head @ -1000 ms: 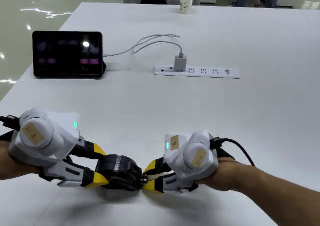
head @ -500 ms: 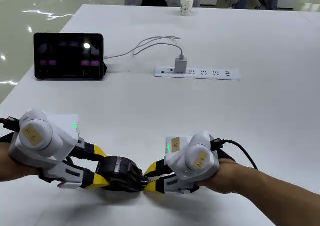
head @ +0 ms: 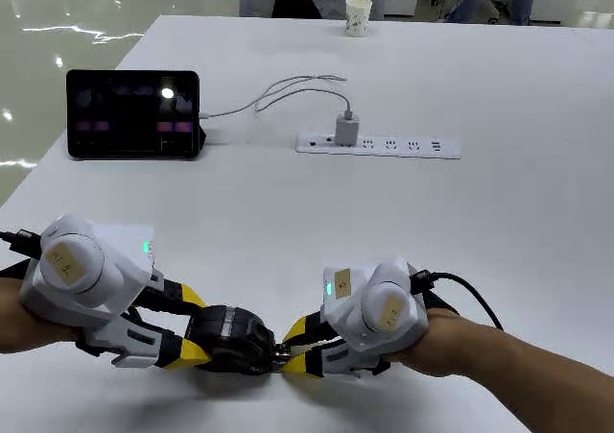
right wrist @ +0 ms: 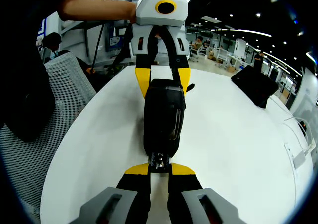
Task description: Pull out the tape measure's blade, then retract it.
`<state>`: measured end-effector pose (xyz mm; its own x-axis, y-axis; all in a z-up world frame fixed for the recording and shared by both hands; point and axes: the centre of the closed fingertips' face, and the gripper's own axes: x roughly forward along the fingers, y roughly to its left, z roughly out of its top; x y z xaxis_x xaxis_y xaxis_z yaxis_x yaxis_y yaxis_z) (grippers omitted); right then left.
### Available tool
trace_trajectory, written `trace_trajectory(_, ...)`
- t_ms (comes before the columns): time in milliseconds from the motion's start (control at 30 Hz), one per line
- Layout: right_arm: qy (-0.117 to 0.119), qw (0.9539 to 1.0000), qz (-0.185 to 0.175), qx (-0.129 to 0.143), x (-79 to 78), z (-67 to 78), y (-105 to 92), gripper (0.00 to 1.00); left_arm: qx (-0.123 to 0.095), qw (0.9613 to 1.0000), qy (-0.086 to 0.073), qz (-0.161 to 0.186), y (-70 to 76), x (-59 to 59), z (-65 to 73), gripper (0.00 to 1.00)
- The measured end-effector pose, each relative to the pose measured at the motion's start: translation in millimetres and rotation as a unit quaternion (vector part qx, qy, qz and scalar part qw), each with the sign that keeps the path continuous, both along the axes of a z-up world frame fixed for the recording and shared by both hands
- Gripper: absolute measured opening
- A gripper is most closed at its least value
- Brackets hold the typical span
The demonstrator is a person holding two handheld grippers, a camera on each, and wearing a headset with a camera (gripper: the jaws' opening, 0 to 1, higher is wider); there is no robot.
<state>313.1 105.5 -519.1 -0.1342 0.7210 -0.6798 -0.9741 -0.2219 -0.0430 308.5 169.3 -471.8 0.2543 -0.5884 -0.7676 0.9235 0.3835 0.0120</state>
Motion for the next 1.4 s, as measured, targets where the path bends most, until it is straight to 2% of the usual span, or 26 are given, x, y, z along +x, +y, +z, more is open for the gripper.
trace_trajectory(500, 0.004, 1.0, -0.006, -0.006, 2.0, 0.2, -14.9, 0.09, 0.01, 0.9999, 0.001, -0.004, -0.7, -1.0, 0.7, 0.23)
trace_trajectory(1400, 0.004, 0.9997, -0.015, -0.017, 7.2, 1.4, -46.7, 0.09, 0.014, 0.9999, 0.005, -0.002, -0.1, -0.2, 0.6, 0.23)
